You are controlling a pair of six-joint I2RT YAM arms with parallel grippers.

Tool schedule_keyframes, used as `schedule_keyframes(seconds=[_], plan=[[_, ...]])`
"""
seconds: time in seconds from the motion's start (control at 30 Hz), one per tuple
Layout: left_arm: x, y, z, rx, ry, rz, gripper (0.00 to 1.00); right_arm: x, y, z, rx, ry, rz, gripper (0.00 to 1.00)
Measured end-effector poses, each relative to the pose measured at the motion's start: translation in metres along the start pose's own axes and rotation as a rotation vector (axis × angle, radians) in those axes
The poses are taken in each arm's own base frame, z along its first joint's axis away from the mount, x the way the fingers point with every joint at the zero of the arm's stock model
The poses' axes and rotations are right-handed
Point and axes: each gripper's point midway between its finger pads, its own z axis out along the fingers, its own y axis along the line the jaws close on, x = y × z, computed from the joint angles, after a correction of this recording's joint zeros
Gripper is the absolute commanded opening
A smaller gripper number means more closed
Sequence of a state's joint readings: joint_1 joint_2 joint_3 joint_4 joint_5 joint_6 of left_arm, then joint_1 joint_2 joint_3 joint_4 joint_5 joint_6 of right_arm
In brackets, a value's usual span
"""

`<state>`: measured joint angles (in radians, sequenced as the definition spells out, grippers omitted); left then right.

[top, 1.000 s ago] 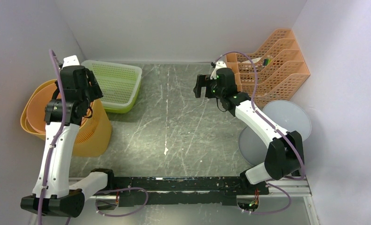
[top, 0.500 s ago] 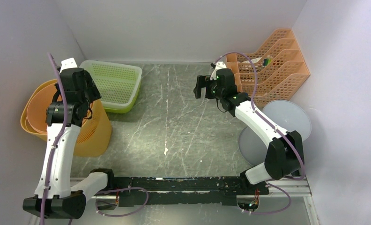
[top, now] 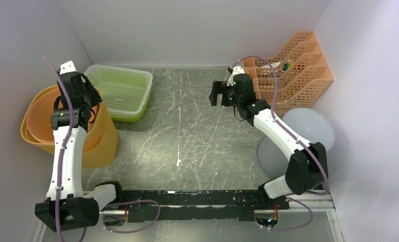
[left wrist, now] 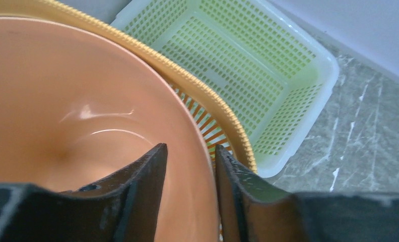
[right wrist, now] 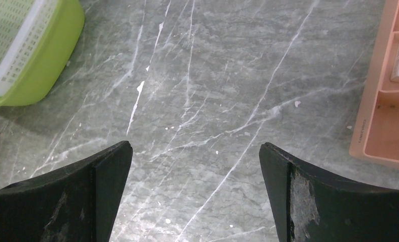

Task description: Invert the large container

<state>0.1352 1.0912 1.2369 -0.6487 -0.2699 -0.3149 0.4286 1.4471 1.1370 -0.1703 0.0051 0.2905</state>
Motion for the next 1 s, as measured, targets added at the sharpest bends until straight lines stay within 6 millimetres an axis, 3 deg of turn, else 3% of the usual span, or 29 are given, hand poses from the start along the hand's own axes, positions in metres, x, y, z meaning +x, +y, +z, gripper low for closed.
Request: schedule_keyframes(seconds=[0.07,0.17,0.47,0.57,0.7,0.8,0.9,1.0], plan=[[-0.001,-0.003,0.006,0.033,-0.010,-0.016,0.34,-0.002,-0.001,-0.002,0.005,-0.005,0.000,1.00],[-0.003,-0.008,0.013,0.071,-0.023,-0.029,0.09,-0.007,-0.001,-0.008,0.008,-0.020,0.000,1.00],[-0.009,-0.001,0.011,0.057,-0.010,0.017,0.07,-0.014,-0.003,-0.014,0.027,-0.045,0.001,1.00],[-0.022,0.000,0.001,0.045,0.033,0.059,0.07,-0.014,-0.003,-0.014,0.028,-0.046,0.002,1.00],[-0.079,-0.005,-0.034,0.062,-0.045,0.074,0.07,-0.013,-0.004,-0.010,0.029,-0.043,0.007,1.00],[-0.132,-0.008,-0.081,0.096,-0.199,0.052,0.07,-0.008,-0.005,-0.005,0.034,-0.028,0.007,1.00],[-0.157,-0.008,-0.122,0.133,-0.310,0.032,0.07,-0.004,-0.007,-0.001,0.041,-0.016,0.007,1.00],[-0.168,-0.011,-0.149,0.182,-0.376,0.025,0.07,-0.004,-0.009,-0.001,0.053,-0.020,0.006,1.00]])
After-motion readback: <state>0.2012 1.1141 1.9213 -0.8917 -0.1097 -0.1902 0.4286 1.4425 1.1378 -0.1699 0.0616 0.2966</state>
